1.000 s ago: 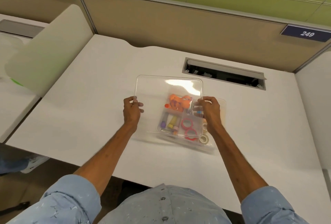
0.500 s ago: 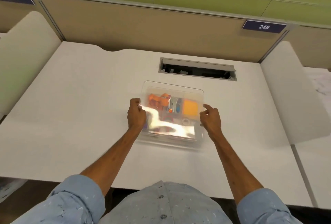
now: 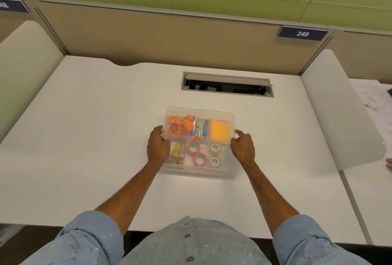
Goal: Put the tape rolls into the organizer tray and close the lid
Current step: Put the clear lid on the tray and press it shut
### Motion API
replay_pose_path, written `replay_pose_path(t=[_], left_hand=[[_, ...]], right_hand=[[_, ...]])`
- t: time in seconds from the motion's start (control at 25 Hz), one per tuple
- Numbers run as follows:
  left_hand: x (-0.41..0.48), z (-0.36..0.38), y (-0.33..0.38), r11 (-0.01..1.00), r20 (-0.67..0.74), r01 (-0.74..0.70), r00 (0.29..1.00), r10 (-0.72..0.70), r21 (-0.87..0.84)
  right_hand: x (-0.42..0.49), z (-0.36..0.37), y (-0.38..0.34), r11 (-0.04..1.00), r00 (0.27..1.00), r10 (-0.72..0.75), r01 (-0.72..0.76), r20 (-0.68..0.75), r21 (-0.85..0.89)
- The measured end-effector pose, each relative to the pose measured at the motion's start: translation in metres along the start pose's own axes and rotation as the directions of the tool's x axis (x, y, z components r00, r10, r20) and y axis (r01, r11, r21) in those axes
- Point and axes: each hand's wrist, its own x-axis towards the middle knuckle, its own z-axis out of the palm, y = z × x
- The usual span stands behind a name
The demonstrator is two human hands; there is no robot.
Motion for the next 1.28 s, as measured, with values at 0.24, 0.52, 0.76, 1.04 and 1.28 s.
replay_pose_path(t=[0.24, 0.52, 0.76, 1.04, 1.28], left_hand=[[0.005, 0.002, -0.004, 1.000, -0.001, -0.010, 1.000, 0.010, 0.021], [0.008, 0.002, -0.004, 0.998, -0.004, -0.039, 0.999, 0.039, 0.044], [-0.001, 0.006, -0.012, 0.982, 0.005, -0.121, 0.993, 0.121, 0.143], [-0.032, 0.021, -0.031, 0.820, 0.070, -0.361, 0.926, 0.370, 0.444], [-0.035, 0.030, -0.033, 0.703, 0.128, -0.366, 0.921, 0.369, 0.609]], right_hand=[[0.004, 0.005, -0.001, 1.000, 1.000, -0.014, 0.014, 0.000, 0.027], [-0.002, 0.014, 0.007, 0.994, 0.996, -0.093, 0.092, 0.013, 0.060], [-0.003, 0.013, 0.011, 0.989, 0.996, -0.068, 0.060, 0.056, 0.136], [-0.041, 0.041, 0.017, 0.872, 0.913, -0.380, 0.301, -0.148, -0.386], [-0.040, 0.052, 0.022, 0.851, 0.945, -0.325, 0.281, -0.024, -0.443]])
